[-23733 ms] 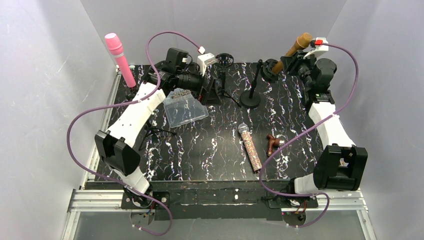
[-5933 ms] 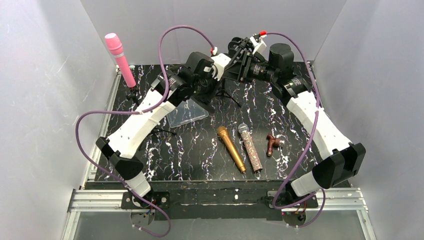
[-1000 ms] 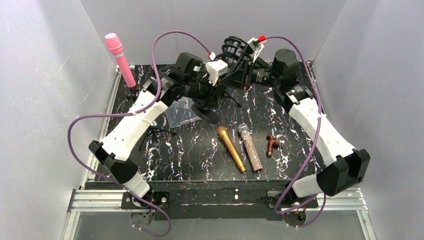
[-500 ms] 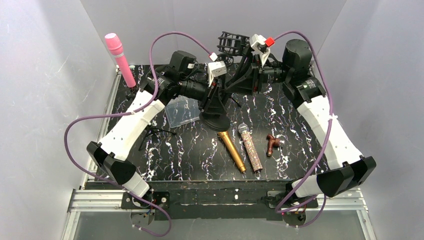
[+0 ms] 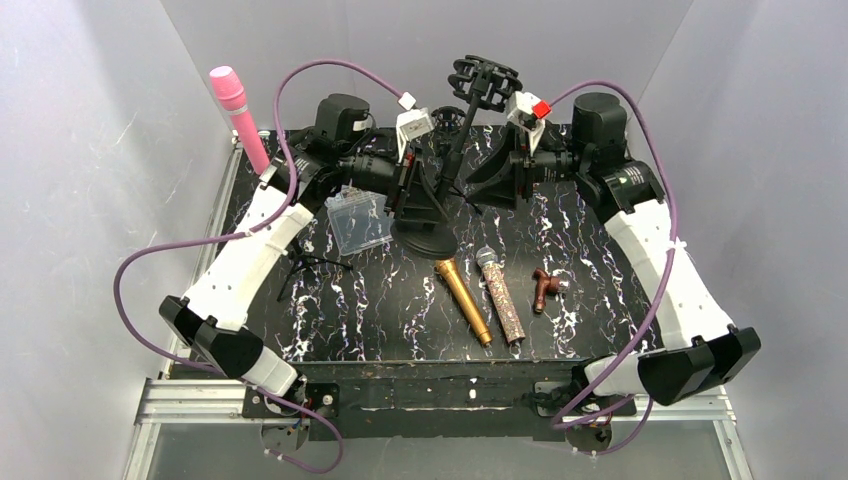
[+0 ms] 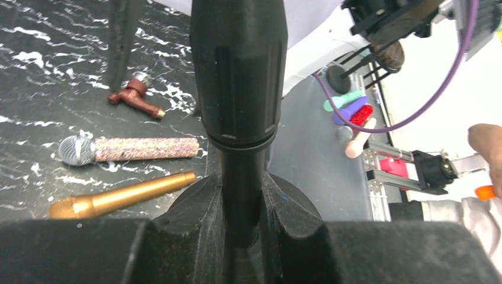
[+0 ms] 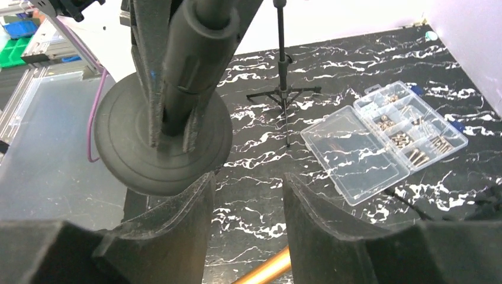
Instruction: Remove the microphone from the stand
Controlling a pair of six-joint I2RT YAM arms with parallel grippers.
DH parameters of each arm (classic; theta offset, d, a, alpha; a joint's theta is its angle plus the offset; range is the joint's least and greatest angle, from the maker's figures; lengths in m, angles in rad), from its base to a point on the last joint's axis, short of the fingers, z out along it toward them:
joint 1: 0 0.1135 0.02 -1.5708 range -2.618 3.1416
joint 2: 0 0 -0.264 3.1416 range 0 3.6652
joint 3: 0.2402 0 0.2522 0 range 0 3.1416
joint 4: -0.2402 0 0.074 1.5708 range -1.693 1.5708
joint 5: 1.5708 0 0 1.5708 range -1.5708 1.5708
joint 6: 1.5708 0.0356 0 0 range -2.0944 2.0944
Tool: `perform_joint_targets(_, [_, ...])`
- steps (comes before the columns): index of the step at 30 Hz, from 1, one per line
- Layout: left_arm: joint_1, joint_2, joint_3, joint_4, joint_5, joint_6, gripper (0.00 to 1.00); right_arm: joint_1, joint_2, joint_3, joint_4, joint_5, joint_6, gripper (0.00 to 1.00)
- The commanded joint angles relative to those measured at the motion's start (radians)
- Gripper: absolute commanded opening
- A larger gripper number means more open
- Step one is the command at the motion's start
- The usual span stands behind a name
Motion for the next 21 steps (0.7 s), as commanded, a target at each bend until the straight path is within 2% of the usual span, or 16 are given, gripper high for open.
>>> perform_joint_targets(1, [-0.001, -0.051, 0.034, -0.041, -0.082, 0.060, 0.00, -0.004, -0.085, -0.051, 0.088, 0.064, 0.128, 0.56])
perform_joint_targets(3, [-0.001, -0.049, 0.040, -0.064, -0.156, 0.086, 0.00, -0.004, -0.108, -0.050, 0.093, 0.098, 0.169, 0.59])
perform_joint_targets(5, [-0.001, -0.046, 0.040, -0.086, -0.251, 0.095, 0.00, -0.004, -0.124, 0.065, 0.025, 0.268, 0.234, 0.61])
perform_joint_targets(9, [-0.006, -0.066, 0.008, -0.106, -0.266, 0.104, 0.00, -0.009, -0.089, 0.257, -0.017, 0.520, 0.336, 0.62])
perform_joint_targets(10, [-0.006, -0.072, 0.000, -0.119, -0.267, 0.118, 0.00, -0.009, -0.088, 0.298, -0.045, 0.561, 0.277, 0.63])
perform_joint_targets(13, [-0.011, -0.081, -0.005, -0.144, -0.215, 0.129, 0.00, -0.009, -0.078, 0.367, -0.133, 0.613, -0.128, 0.70])
perform_joint_targets(17, [-0.016, -0.082, -0.004, -0.154, -0.164, 0.127, 0.00, -0.009, -0.060, 0.366, -0.162, 0.643, -0.297, 0.71])
perform_joint_targets(21, [-0.021, -0.086, -0.008, -0.164, -0.130, 0.128, 0.00, -0.009, -0.044, 0.366, -0.170, 0.628, -0.368, 0.72])
